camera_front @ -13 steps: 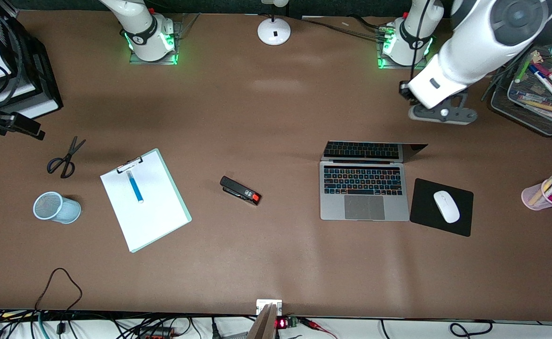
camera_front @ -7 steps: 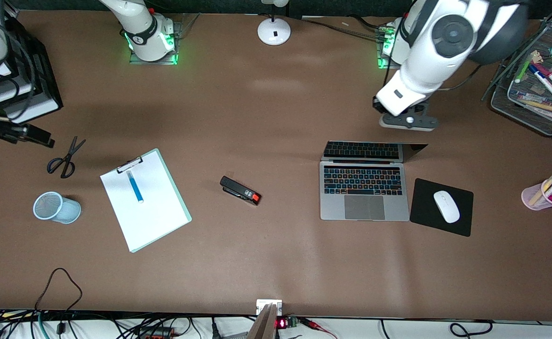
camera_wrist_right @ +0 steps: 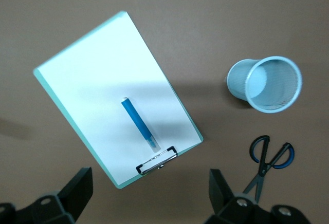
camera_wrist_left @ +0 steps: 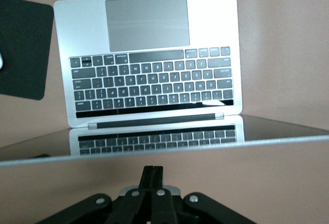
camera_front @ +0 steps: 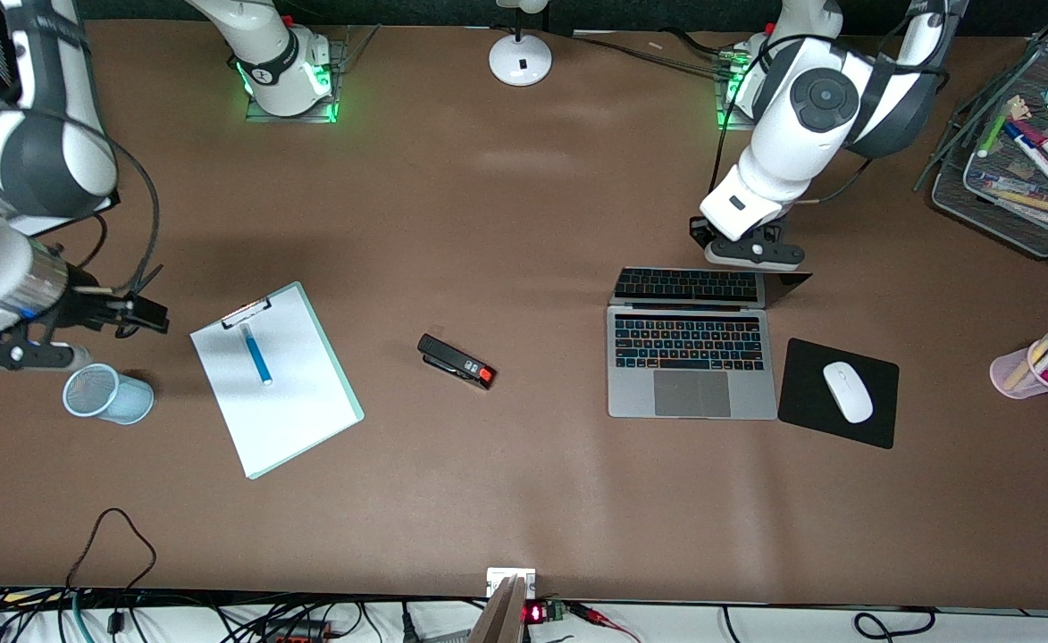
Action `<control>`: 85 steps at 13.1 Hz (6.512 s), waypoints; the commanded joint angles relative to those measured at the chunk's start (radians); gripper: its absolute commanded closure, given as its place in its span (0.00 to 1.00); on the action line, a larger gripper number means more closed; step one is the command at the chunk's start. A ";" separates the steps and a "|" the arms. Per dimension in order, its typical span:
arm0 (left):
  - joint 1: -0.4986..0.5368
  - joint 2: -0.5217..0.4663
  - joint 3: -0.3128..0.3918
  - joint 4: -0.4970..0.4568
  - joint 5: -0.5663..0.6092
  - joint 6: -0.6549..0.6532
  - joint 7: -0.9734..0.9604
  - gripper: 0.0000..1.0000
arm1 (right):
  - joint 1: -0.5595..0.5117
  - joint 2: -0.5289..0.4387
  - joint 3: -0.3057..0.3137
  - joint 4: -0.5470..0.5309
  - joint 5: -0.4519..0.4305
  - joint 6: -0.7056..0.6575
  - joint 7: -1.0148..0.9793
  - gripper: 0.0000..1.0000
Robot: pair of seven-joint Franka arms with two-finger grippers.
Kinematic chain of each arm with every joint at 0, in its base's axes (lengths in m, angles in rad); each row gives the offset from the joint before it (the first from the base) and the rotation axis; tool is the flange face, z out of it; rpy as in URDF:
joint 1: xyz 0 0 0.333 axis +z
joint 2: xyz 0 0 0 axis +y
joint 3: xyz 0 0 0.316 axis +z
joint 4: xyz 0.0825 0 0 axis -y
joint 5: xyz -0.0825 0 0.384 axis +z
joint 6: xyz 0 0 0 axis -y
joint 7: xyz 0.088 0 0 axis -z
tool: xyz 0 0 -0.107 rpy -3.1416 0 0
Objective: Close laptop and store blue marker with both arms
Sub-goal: 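Move the left gripper to the laptop lid while the right gripper reaches the marker, then grasp the blue marker with the right gripper while the left gripper presses the lid, then push the laptop lid down shut with the left gripper, then lift the marker with the right gripper while the left gripper withdraws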
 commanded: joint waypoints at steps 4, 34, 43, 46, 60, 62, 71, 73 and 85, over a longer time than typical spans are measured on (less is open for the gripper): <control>0.061 0.108 -0.004 0.022 0.113 0.177 0.007 1.00 | 0.024 0.148 0.000 0.028 0.002 0.121 -0.197 0.00; 0.086 0.723 0.048 0.461 0.347 0.463 0.003 1.00 | 0.083 0.399 0.007 0.002 0.011 0.349 -0.345 0.44; 0.093 0.755 0.048 0.476 0.347 0.463 0.001 1.00 | 0.083 0.403 0.019 0.004 0.012 0.349 -0.342 0.56; 0.096 0.703 0.048 0.475 0.348 0.443 0.000 1.00 | 0.083 0.405 0.019 0.004 0.013 0.346 -0.343 0.58; 0.092 0.469 -0.048 0.810 0.275 -0.530 0.073 1.00 | 0.083 0.405 0.019 0.005 0.012 0.341 -0.343 0.77; 0.098 0.467 -0.044 0.872 0.212 -0.613 0.116 0.97 | 0.083 0.405 0.019 0.005 0.012 0.341 -0.343 0.79; 0.158 0.407 -0.051 1.012 0.208 -0.838 0.127 0.00 | 0.083 0.394 0.021 0.030 0.011 0.340 -0.346 0.90; 0.158 0.399 -0.053 1.013 0.212 -0.880 0.126 0.00 | 0.083 0.353 0.026 0.031 0.011 0.332 -0.348 0.92; 0.095 0.098 0.215 0.828 0.035 -0.900 0.348 0.00 | -0.102 0.110 0.050 0.048 0.294 0.153 -1.088 1.00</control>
